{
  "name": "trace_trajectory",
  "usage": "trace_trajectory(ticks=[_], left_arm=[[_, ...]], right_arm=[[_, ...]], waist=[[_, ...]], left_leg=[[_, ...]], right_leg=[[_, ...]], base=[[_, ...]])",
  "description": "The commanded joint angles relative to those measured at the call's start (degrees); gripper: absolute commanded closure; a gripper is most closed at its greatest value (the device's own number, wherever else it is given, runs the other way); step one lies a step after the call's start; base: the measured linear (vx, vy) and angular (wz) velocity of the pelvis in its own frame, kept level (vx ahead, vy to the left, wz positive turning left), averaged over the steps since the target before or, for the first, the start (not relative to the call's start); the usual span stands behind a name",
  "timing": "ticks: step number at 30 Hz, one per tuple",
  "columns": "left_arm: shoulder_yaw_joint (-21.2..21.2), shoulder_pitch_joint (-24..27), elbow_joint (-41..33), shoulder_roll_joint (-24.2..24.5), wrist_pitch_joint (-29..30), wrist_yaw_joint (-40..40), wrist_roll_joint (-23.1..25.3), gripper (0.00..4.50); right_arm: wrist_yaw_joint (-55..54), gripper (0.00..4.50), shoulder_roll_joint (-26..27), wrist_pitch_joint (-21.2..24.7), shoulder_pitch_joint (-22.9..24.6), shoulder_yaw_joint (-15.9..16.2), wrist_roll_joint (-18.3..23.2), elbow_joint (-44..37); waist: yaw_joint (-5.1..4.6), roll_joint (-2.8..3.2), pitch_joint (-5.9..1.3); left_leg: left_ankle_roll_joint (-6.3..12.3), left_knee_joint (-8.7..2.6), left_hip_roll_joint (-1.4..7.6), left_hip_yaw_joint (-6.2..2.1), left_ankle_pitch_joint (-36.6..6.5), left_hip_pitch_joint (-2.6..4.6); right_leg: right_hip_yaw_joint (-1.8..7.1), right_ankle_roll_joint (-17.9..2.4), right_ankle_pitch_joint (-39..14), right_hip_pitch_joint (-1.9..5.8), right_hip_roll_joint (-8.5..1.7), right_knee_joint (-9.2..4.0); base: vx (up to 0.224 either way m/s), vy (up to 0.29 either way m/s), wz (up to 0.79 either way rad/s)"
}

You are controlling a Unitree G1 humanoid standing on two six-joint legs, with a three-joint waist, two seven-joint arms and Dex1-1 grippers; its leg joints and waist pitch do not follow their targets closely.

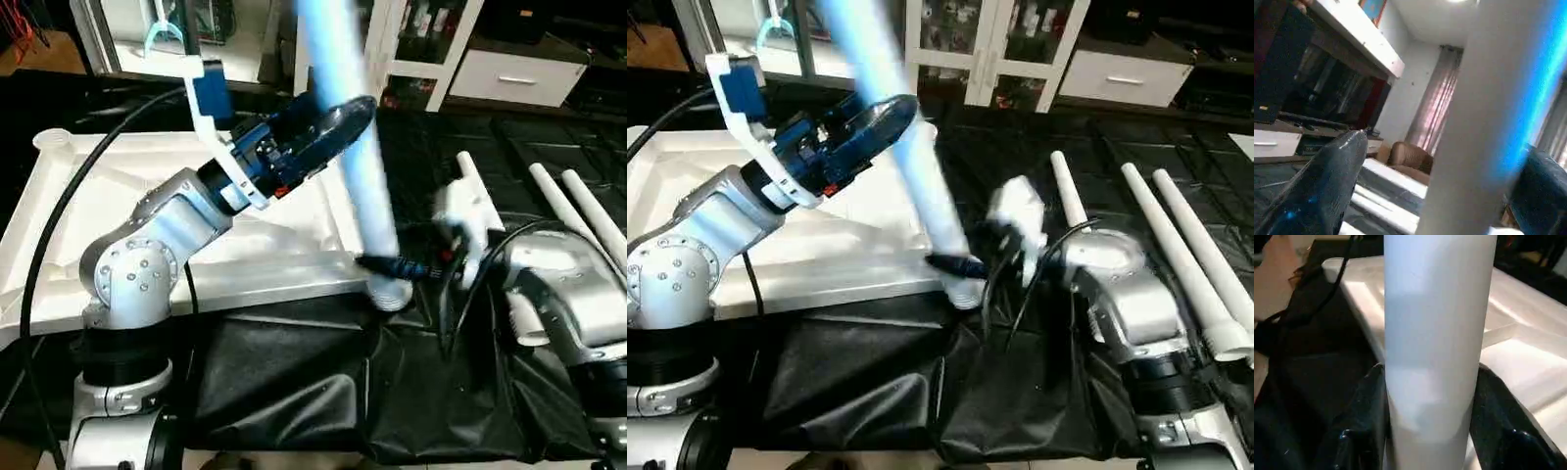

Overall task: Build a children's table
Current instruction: Insert table leg to table base

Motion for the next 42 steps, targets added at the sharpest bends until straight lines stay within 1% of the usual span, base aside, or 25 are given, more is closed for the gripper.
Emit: trace_trajectory(ticks=[1, 4, 5, 6, 8, 9, 10, 12, 14, 16, 17, 18, 21, 24, 25, 29, 31, 32, 37, 39, 42], left_arm=[[-0.9, -0.8, -0.7, 0.5, 0.1, -1.0, 0.3, 0.01], [-1.3, -0.7, -0.8, 1.0, 0.0, -1.1, 0.5, 0.01], [-1.5, -0.7, -0.8, 1.3, 0.1, -1.3, 0.3, 0.18], [-1.3, -0.7, -0.6, 1.3, 0.3, -0.9, 0.2, 0.18], [-1.3, -0.8, -0.3, 1.3, 0.3, -0.5, 0.5, 0.40], [-1.2, -0.8, -0.1, 1.4, 0.0, -0.3, 0.9, 0.40], [-1.1, -0.9, 0.1, 1.3, -0.2, 0.0, 1.1, 0.47], [-0.9, -1.0, 0.5, 1.2, -0.4, 0.4, 1.3, 0.74], [-0.8, -1.2, 0.9, 1.2, -0.9, 0.7, 1.4, 0.80], [-0.5, -1.4, 1.1, 1.0, -1.1, 0.9, 1.0, 1.07], [-0.1, -1.6, 1.1, 0.8, -1.2, 1.2, 0.7, 1.18], [0.1, -1.6, 1.1, 0.6, -1.1, 1.3, 0.4, 1.18], [0.3, -1.9, 1.4, 0.6, -1.4, 1.3, 0.4, 1.42], [1.4, -2.7, 2.4, 0.0, -2.4, 1.7, 0.1, 1.66], [1.5, -2.8, 2.7, 0.0, -2.8, 1.9, 0.3, 1.72], [2.2, -3.4, 3.8, 0.0, -3.3, 2.6, 0.5, 2.18], [2.2, -3.6, 4.0, 0.0, -3.7, 2.6, 0.8, 2.18], [2.2, -3.6, 4.1, 0.1, -3.9, 2.6, 1.1, 2.46], [2.5, -3.9, 4.8, 0.0, -4.7, 2.8, 1.3, 2.62], [2.4, -4.0, 5.0, 0.1, -5.0, 3.0, 1.5, 2.80], [2.6, -4.1, 5.2, 0.0, -5.3, 3.4, 1.6, 2.81]], right_arm=[[0.2, 2.66, -1.2, -1.0, 0.2, -0.1, -0.6, -2.0], [-0.4, 2.66, -1.2, -1.2, -0.1, -0.1, -0.8, -1.7], [-1.0, 2.66, -0.9, -1.8, -0.6, -0.4, -1.3, -1.4], [-1.4, 2.66, -0.7, -2.0, -0.9, -0.6, -1.4, -1.2], [-1.9, 2.66, -0.5, -2.5, -1.2, -0.9, -1.7, -0.9], [-2.7, 2.66, -0.1, -2.8, -1.6, -1.3, -2.0, -0.6], [-3.2, 2.66, 0.1, -3.1, -1.8, -1.5, -2.2, -0.3], [-3.9, 2.66, 0.4, -3.5, -2.2, -1.7, -2.5, 0.1], [-4.7, 2.66, 0.7, -3.8, -2.6, -2.0, -2.7, 0.6], [-5.0, 2.66, 0.8, -4.0, -2.8, -2.0, -2.8, 0.8], [-5.2, 2.66, 0.8, -4.1, -2.8, -2.0, -2.8, 0.8], [-5.3, 2.66, 0.8, -4.1, -2.8, -1.9, -2.9, 0.8], [-5.7, 2.66, 1.0, -4.1, -3.0, -1.8, -3.0, 0.9], [-5.9, 2.66, 1.3, -4.5, -3.2, -1.7, -3.2, 1.2], [-5.9, 2.66, 1.4, -4.6, -3.1, -1.6, -3.2, 1.2], [-6.0, 2.66, 1.6, -4.9, -3.1, -1.2, -3.2, 1.3], [-6.0, 2.66, 1.6, -5.1, -3.1, -1.0, -3.3, 1.4], [-6.0, 2.66, 1.7, -5.2, -3.1, -1.0, -3.3, 1.4], [-6.2, 2.66, 1.8, -5.8, -3.2, -0.8, -3.7, 1.7], [-6.3, 2.66, 1.9, -6.1, -3.2, -0.7, -3.8, 1.9], [-6.4, 2.66, 2.0, -6.2, -3.3, -0.7, -3.9, 2.0]], waist=[[0.22, 0.76, -4.99], [0.24, 0.88, -5.09], [0.26, 0.92, -5.07], [0.27, 0.91, -5.07], [0.28, 1.00, -5.11], [0.24, 0.95, -5.10], [0.26, 0.98, -5.22], [0.21, 0.99, -5.20], [0.22, 0.92, -5.25], [0.30, 1.04, -5.23], [0.29, 1.00, -5.27], [0.31, 1.03, -5.30], [0.34, 1.02, -5.36], [0.29, 1.01, -5.38], [0.35, 1.11, -5.42], [0.36, 1.10, -5.43], [0.34, 1.09, -5.47], [0.38, 1.16, -5.55], [0.39, 1.16, -5.57], [0.46, 1.23, -5.61], [0.53, 1.19, -5.60]], left_leg=[[4.59, -3.75, 4.24, -2.31, 3.6, 1.79], [4.24, -3.73, 4.26, -2.32, 3.2, 1.86], [4.23, -3.73, 4.23, -2.30, 3.4, 1.86], [4.12, -3.73, 4.24, -2.31, 3.2, 1.84], [3.94, -3.74, 4.25, -2.32, 2.9, 1.86], [3.86, -3.74, 4.25, -2.31, 2.9, 1.85], [3.81, -3.66, 4.19, -2.33, 3.1, 1.84], [3.85, -3.69, 4.21, -2.34, 3.2, 1.82], [3.94, -3.62, 4.13, -2.29, 3.0, 1.79], [3.88, -3.63, 4.15, -2.29, 3.0, 1.82], [3.87, -3.61, 4.13, -2.27, 3.0, 1.82], [3.87, -3.61, 4.16, -2.31, 3.0, 1.82], [3.97, -3.56, 4.09, -2.30, 3.2, 1.78], [3.88, -3.56, 4.06, -2.29, 2.5, 1.72], [3.78, -3.57, 4.07, -2.30, 2.3, 1.79], [3.59, -3.58, 4.09, -2.33, 2.1, 1.77], [3.65, -3.55, 4.06, -2.33, 2.3, 1.74], [3.62, -3.53, 4.06, -2.34, 2.3, 1.77], [3.62, -3.52, 4.04, -2.34, 2.0, 1.75], [3.55, -3.51, 4.09, -2.33, 2.0, 1.83], [3.51, -3.49, 4.04, -2.30, 2.1, 1.78]], right_leg=[[2.10, -19.4, 14.6, 2.82, -3.62, -2.81], [2.06, -19.7, 14.5, 2.81, -3.57, -2.77], [2.05, -19.7, 14.9, 2.78, -3.52, -2.73], [2.04, -19.7, 14.8, 2.77, -3.54, -2.73], [2.03, -19.7, 14.4, 2.81, -3.57, -2.74], [2.02, -19.7, 14.3, 2.78, -3.54, -2.75], [2.02, -19.6, 14.5, 2.87, -3.55, -2.71], [1.98, -19.6, 14.5, 2.81, -3.51, -2.71], [2.03, -19.5, 14.2, 2.85, -3.54, -2.74], [2.02, -19.5, 14.3, 2.82, -3.49, -2.71], [2.03, -19.5, 14.4, 2.84, -3.48, -2.72], [2.00, -19.5, 14.5, 2.86, -3.48, -2.67], [1.99, -19.5, 14.8, 2.89, -3.46, -2.67], [2.01, -19.5, 13.9, 2.94, -3.51, -2.76], [1.98, -19.5, 13.6, 2.90, -3.49, -2.77], [1.95, -19.3, 13.2, 2.92, -3.49, -2.76], [1.95, -19.3, 13.6, 2.91, -3.47, -2.74], [1.91, -19.3, 13.5, 2.91, -3.47, -2.72], [1.92, -19.2, 13.4, 2.90, -3.48, -2.74], [1.89, -19.3, 13.5, 2.84, -3.48, -2.71], [1.90, -19.3, 13.6, 2.85, -3.44, -2.68]], base=[[0.000, 0.000, 0.00], [0.000, 0.000, 0.00], [0.000, 0.000, 0.00], [0.000, 0.000, 0.00], [0.000, 0.000, 0.00], [0.000, 0.000, 0.00], [0.000, 0.000, 0.00], [0.000, 0.000, 0.00], [0.000, 0.000, 0.00], [0.000, 0.000, 0.00], [0.000, 0.000, 0.00], [0.000, 0.000, 0.00], [0.000, 0.000, 0.00], [0.000, 0.000, 0.00], [0.000, 0.000, 0.00], [0.000, 0.000, 0.00], [0.000, 0.000, 0.00], [0.000, 0.000, 0.00], [0.000, 0.000, 0.00], [0.000, 0.000, 0.00], [0.000, 0.000, 0.00]])
